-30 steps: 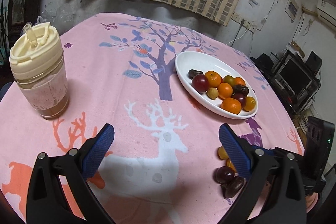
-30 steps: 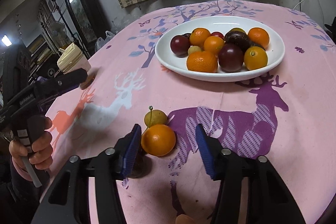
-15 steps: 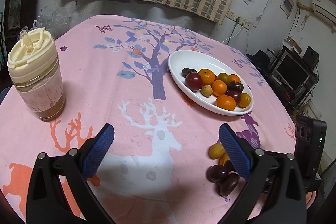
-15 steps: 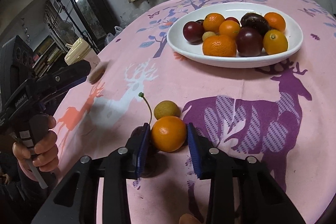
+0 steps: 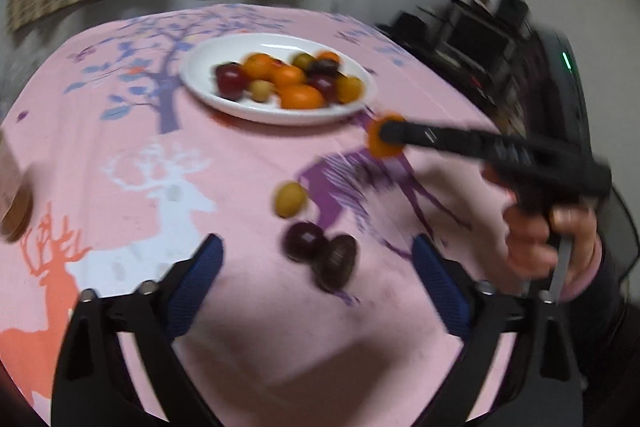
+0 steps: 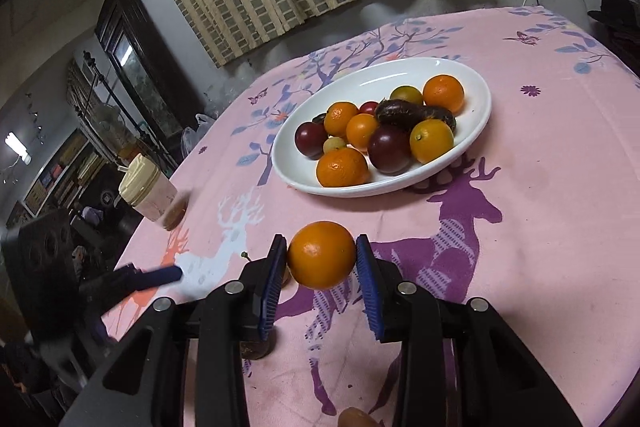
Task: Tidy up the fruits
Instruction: 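Grasp an orange with the right tool while the left tool grasps a passion fruit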
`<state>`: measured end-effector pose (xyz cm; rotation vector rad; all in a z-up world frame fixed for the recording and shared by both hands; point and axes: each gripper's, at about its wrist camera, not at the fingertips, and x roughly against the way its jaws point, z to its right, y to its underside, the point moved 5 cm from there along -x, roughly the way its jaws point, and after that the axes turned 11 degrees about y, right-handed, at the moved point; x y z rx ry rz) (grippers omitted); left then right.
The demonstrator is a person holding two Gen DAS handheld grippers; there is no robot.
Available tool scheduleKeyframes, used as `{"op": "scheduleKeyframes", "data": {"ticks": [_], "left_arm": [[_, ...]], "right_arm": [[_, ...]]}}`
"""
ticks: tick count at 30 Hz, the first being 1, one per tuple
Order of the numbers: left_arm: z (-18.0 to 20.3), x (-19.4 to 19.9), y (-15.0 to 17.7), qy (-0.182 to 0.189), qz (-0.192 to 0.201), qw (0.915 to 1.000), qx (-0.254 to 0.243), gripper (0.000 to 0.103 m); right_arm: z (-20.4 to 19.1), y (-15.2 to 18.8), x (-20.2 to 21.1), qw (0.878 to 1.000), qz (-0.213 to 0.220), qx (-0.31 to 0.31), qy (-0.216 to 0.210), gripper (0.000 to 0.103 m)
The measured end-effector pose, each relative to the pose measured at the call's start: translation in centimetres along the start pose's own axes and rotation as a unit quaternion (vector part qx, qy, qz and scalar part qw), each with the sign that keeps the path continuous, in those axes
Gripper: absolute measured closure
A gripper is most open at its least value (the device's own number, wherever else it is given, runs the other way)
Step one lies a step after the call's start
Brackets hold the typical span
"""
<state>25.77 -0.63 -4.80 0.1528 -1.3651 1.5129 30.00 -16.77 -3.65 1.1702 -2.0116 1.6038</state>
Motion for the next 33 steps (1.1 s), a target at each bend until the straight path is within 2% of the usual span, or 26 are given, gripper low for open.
{"op": "scheduleKeyframes", "data": {"ticks": [2,4,12,15,16,25,29,33], "left_arm": [[0.9,-1.1,0.9,0.012,-0.033,0.9993,-0.015,0.049],[1.2,-1.8,1.4,0.009,-0.048,0.9986,-0.019,0.059],[-0.1,-2.7,1.5,0.003,-0.047,0.9988,0.015,0.061],[-0.1,-3.4,1.3,0.004,-0.05,0.9985,0.019,0.068],[0.0,-3.6,1.3,0.002,-0.052,0.9985,0.018,0.072],[0.8,-3.7,1.3,-0.017,-0.044,0.9988,-0.01,0.073],[1.0,-2.5,0.6,-0.008,-0.023,0.9997,-0.01,0.073],[0.1,0.0,-3.0,-0.009,0.02,0.9997,-0.014,0.076]], "right_arm": [[-0.3,0.1,0.1,1.0,0.001,0.006,0.0,0.067],[-0.6,0.2,0.1,1.0,0.002,0.012,0.001,0.067],[-1.2,0.6,0.5,1.0,0.003,0.022,-0.003,0.067],[-1.4,0.8,0.5,1.0,0.001,0.023,-0.006,0.067],[-1.4,0.8,0.6,1.0,0.002,0.023,-0.007,0.067],[-1.4,0.7,1.5,1.0,0.015,0.026,-0.001,0.067],[-1.3,0.5,1.8,0.999,0.023,0.03,0.002,0.067],[-0.5,-1.7,1.3,0.998,0.036,0.035,0.025,0.067]]}}
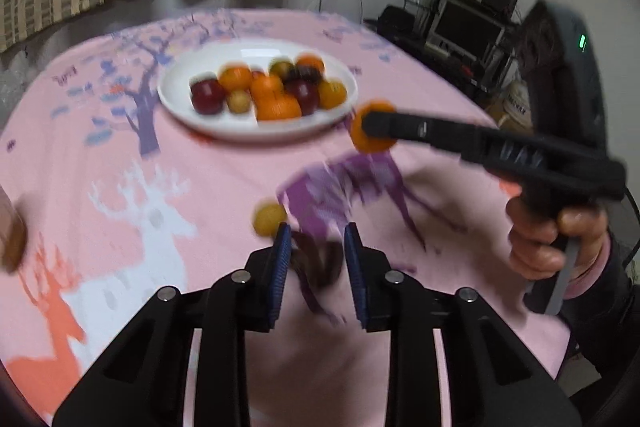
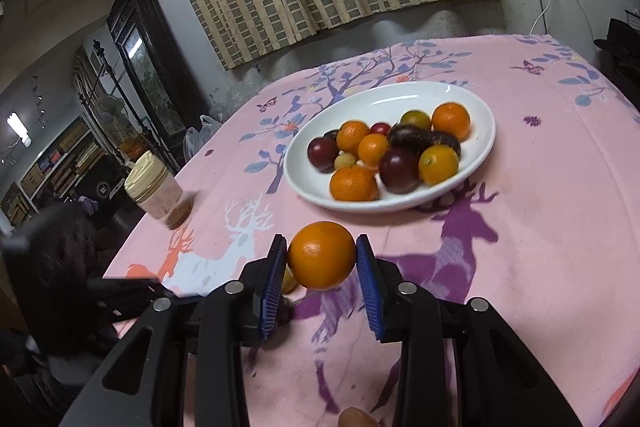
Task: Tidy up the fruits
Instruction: 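Grasp an orange with the right tool while the left tool grasps a passion fruit, then place the passion fruit on the plate with the left tool while the right tool places the orange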
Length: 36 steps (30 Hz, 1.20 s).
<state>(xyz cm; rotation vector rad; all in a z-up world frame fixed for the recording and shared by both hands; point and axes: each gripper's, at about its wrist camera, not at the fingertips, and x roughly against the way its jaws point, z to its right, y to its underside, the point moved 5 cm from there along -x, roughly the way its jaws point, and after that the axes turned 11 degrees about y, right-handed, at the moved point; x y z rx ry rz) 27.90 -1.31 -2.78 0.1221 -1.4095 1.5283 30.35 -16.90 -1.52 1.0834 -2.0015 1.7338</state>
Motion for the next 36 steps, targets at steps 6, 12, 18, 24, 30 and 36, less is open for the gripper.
{"op": "scheduleKeyframes", "data": {"ticks": [6,12,18,24,30,36], "left_arm": [[-4.4,-1.0,-8.4,-0.047,0.055,0.9973,0.002,0.076],[-1.0,-1.6,-5.8,0.057,0.0,0.9971,-0.049,0.078],[4.2,-2.9,2.4,0.067,-0.094,0.9815,-0.153,0.072],[3.9,-4.3,4.5,0.015,-0.1,0.9827,-0.155,0.058],[2.4,-5.8,4.8,0.01,-0.116,0.9852,-0.125,0.051],[2.6,-5.5,4.5,0.026,-0.113,0.9858,-0.122,0.066]], "right_arm": [[1.6,-5.1,-3.6,0.997,0.037,0.012,0.064,0.067],[3.2,-5.0,-3.9,0.998,0.022,-0.01,0.051,0.067],[2.0,-5.3,-1.9,0.999,0.04,-0.007,0.032,0.067],[1.2,-4.5,-0.6,0.999,0.045,-0.005,0.024,0.067],[1.3,-4.2,0.1,0.999,0.045,-0.004,0.019,0.067],[1.3,-3.8,0.1,0.999,0.041,-0.002,0.023,0.067]]}}
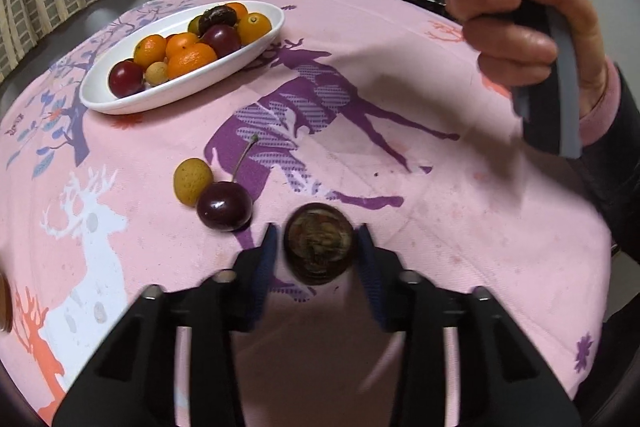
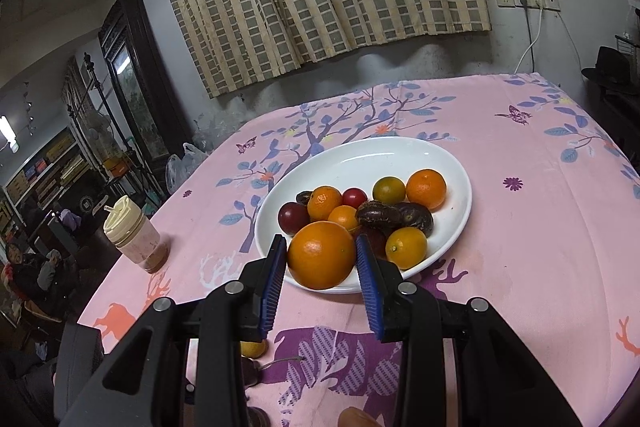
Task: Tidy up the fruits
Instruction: 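Place the passion fruit on the plate with the left tool while the right tool places the orange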
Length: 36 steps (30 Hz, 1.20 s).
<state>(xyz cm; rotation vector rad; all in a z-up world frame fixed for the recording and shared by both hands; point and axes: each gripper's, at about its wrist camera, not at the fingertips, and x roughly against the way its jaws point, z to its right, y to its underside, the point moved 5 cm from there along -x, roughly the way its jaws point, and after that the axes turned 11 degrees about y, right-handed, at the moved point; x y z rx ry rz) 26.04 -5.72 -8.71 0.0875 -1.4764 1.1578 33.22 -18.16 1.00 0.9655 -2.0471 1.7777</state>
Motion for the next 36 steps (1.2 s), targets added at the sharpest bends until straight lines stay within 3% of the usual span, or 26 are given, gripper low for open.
{"op": "scheduleKeyframes", "data": {"ticks": [2,6,11,14,18,19,20,22,24,30,34,36], "left_arm": [[-0.3,0.8,-0.7,0.002,0.014,0.9999,0.004,0.066],[-3.1,4.2,-5.1,-0.014,0.08,0.9962,0.031,0.066],[-10.5,5.4,-11.9,-0.096,0.151,0.9798,0.091,0.066],[-14.4,4.2,-14.4,-0.122,0.159,0.972,0.122,0.066],[-17.5,1.7,-16.2,-0.133,0.142,0.9682,0.157,0.066],[-17.7,1.5,-16.2,-0.139,0.136,0.9673,0.164,0.053],[-17.7,1.7,-16.1,-0.142,0.135,0.9662,0.167,0.029],[-17.2,2.9,-15.6,-0.158,0.172,0.958,0.167,0.011],[-16.3,3.9,-14.8,-0.179,0.187,0.9527,0.159,0.008],[-14.0,6.8,-10.5,-0.211,0.158,0.9491,0.172,0.005],[-13.5,8.5,-5.6,-0.223,0.186,0.9306,0.223,0.005],[-13.9,8.7,-3.3,-0.228,0.173,0.9246,0.251,0.005]], "right_arm": [[0.1,0.0,-0.2,1.0,-0.001,0.0,0.005,0.067],[0.4,-0.9,-1.7,1.0,-0.003,-0.003,0.019,0.067],[1.0,-2.7,-4.8,0.999,0.0,0.003,0.047,0.067],[1.1,-3.8,-6.6,0.998,0.008,0.014,0.065,0.067],[1.1,-4.7,-8.7,0.998,0.001,0.01,0.063,0.066],[1.2,-4.6,-8.7,0.998,0.0,0.01,0.062,0.062],[1.1,-4.5,-8.6,0.998,-0.002,0.011,0.062,0.053],[0.8,-4.5,-7.9,0.998,0.003,0.02,0.066,0.051],[0.3,-4.6,-7.1,0.998,0.01,0.024,0.066,0.048],[-1.4,-3.2,-3.8,0.998,0.016,0.036,0.057,0.041],[-3.2,-0.5,-2.5,0.997,0.0,0.055,0.047,0.037],[-4.4,1.4,-2.4,0.997,-0.018,0.071,0.039,0.037]]}}
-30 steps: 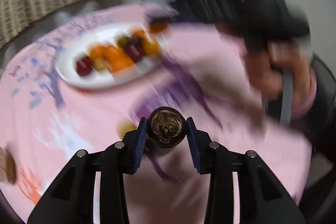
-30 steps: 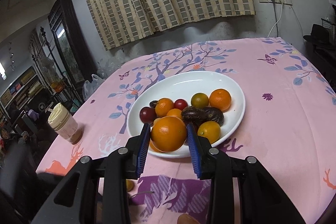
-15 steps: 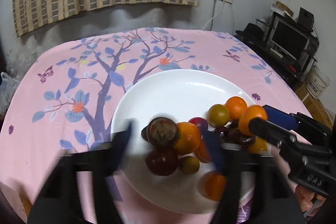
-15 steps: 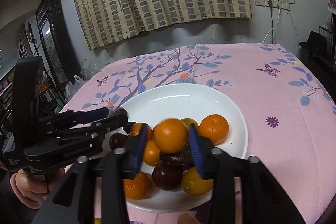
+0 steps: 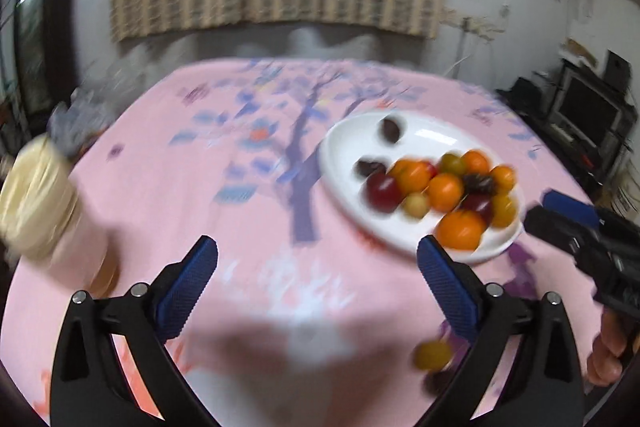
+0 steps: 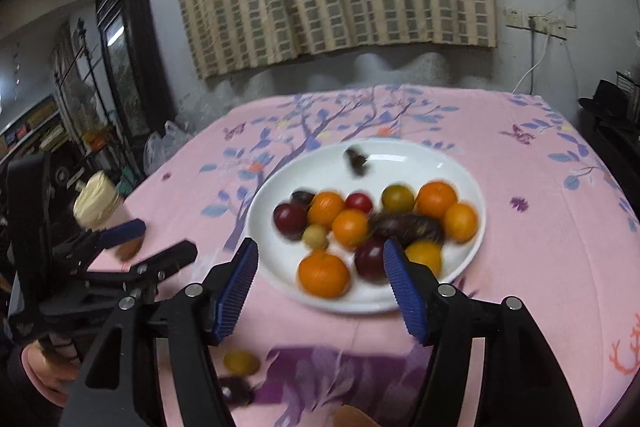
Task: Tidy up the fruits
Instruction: 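Place the passion fruit on the plate with the left tool while the right tool places the orange, then grasp a dark cherry with the right tool while the left tool grasps a small yellow fruit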
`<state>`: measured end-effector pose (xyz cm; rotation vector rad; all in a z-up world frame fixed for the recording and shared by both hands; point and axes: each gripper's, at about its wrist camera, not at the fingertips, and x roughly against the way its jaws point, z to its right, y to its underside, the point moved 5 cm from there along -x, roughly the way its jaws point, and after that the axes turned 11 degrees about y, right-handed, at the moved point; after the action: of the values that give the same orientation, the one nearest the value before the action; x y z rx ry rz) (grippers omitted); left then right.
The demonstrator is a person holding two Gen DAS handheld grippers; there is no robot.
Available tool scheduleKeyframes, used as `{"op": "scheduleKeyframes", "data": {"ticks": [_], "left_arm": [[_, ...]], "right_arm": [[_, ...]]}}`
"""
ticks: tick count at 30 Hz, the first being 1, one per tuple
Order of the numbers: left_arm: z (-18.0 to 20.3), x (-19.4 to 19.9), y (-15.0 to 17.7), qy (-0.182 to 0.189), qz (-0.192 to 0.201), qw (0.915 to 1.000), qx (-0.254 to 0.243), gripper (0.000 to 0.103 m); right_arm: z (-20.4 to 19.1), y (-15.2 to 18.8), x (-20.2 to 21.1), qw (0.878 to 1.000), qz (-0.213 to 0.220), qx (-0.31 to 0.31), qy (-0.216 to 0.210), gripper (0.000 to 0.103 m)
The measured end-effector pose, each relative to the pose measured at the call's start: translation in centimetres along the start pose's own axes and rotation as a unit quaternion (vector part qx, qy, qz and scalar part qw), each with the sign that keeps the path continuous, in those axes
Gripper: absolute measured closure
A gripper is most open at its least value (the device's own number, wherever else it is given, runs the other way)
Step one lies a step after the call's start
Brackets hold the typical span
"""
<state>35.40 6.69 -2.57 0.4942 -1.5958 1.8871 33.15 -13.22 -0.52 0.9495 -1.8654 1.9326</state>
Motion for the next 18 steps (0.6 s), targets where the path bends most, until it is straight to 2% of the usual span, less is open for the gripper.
{"op": "scheduleKeyframes", "data": {"ticks": [3,8,13,16,18], "left_arm": [[-2.0,1.0,1.3,0.007,-0.003,0.9989,0.047,0.005],[-4.0,2.3,1.2,-0.003,0.017,0.9964,0.083,0.005],[-4.6,2.6,1.2,0.006,0.014,0.9941,0.107,0.005],[-4.3,2.5,1.1,0.004,0.012,0.9952,0.097,0.005],[-4.0,2.4,1.1,0.003,0.011,0.996,0.089,0.005]], "right_arm": [[-2.0,2.6,-0.1,0.999,-0.036,0.021,-0.017,0.037],[-4.9,6.2,0.1,0.994,-0.085,0.063,-0.03,0.038],[-6.7,8.4,-0.5,0.988,-0.108,0.105,-0.027,0.05],[-6.9,8.8,-1.2,0.986,-0.11,0.124,-0.015,0.06],[-7.1,9.0,-1.3,0.985,-0.112,0.125,-0.025,0.074]]}}
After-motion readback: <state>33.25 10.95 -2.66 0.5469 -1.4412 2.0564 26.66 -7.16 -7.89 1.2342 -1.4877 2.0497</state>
